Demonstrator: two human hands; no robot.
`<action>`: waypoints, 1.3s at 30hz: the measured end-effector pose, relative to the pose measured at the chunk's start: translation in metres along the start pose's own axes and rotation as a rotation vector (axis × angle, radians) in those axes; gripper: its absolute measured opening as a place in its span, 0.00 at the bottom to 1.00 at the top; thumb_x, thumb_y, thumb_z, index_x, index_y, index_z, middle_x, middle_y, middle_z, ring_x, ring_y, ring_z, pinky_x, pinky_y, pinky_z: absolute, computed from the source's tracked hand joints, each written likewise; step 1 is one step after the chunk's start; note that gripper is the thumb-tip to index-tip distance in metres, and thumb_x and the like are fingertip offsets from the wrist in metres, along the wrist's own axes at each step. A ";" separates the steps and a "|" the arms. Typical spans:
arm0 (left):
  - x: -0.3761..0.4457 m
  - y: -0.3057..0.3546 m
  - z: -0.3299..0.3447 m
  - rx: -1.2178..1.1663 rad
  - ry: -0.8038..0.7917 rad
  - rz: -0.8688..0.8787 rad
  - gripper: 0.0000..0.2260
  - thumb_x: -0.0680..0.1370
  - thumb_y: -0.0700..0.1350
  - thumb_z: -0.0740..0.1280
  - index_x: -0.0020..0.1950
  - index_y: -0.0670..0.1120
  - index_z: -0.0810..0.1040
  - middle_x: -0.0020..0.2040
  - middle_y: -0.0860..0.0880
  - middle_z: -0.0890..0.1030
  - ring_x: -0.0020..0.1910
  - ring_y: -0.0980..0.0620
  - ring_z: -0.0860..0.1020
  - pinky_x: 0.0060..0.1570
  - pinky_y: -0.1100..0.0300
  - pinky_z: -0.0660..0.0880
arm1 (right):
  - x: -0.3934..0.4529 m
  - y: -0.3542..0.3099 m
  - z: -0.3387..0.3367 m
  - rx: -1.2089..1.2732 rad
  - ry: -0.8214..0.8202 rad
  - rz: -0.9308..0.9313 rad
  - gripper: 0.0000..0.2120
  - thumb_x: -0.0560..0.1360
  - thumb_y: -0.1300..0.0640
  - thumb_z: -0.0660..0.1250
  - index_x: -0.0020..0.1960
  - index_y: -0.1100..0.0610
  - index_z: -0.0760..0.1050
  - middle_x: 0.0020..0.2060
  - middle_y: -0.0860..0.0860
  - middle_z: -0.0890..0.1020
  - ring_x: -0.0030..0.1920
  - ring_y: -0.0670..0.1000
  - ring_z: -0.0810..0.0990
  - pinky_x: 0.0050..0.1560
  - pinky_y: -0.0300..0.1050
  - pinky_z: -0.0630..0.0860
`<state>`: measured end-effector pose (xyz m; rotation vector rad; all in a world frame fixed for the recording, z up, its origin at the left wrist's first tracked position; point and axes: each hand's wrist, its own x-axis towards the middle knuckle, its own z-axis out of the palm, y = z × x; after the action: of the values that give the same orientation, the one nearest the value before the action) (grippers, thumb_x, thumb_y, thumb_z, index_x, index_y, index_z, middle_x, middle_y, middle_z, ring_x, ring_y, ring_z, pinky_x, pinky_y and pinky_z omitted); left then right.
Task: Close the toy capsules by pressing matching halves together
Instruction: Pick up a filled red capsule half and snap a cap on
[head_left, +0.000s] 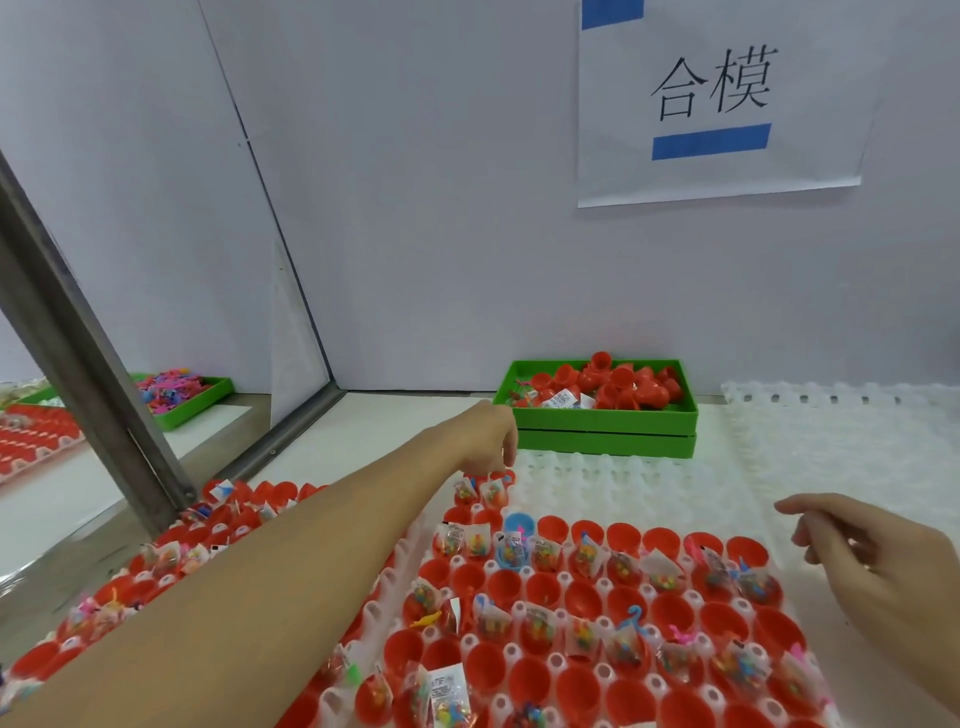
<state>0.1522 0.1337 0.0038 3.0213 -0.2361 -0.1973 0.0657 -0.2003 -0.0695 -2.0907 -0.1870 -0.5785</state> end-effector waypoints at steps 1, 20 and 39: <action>0.000 0.000 0.001 0.011 0.010 -0.003 0.07 0.76 0.36 0.71 0.53 0.42 0.85 0.58 0.44 0.81 0.53 0.47 0.80 0.48 0.60 0.76 | 0.000 0.001 0.000 0.005 -0.001 0.003 0.23 0.76 0.68 0.65 0.42 0.38 0.80 0.36 0.41 0.82 0.36 0.43 0.81 0.32 0.31 0.73; -0.006 0.044 -0.033 0.041 0.156 0.116 0.10 0.75 0.29 0.66 0.49 0.38 0.86 0.49 0.43 0.85 0.46 0.48 0.83 0.47 0.57 0.81 | 0.000 -0.029 0.003 0.179 0.010 -0.111 0.19 0.76 0.72 0.65 0.46 0.47 0.82 0.36 0.46 0.83 0.34 0.47 0.82 0.36 0.36 0.77; -0.039 0.204 -0.034 0.054 0.108 0.590 0.13 0.71 0.26 0.64 0.43 0.39 0.85 0.29 0.52 0.70 0.27 0.51 0.74 0.27 0.60 0.71 | 0.004 -0.031 -0.002 0.816 -0.352 0.205 0.18 0.67 0.50 0.74 0.57 0.49 0.83 0.50 0.58 0.86 0.51 0.61 0.85 0.49 0.46 0.82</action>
<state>0.0885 -0.0572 0.0650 2.8413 -1.1032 0.0250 0.0580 -0.1846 -0.0436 -1.3678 -0.3383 0.0201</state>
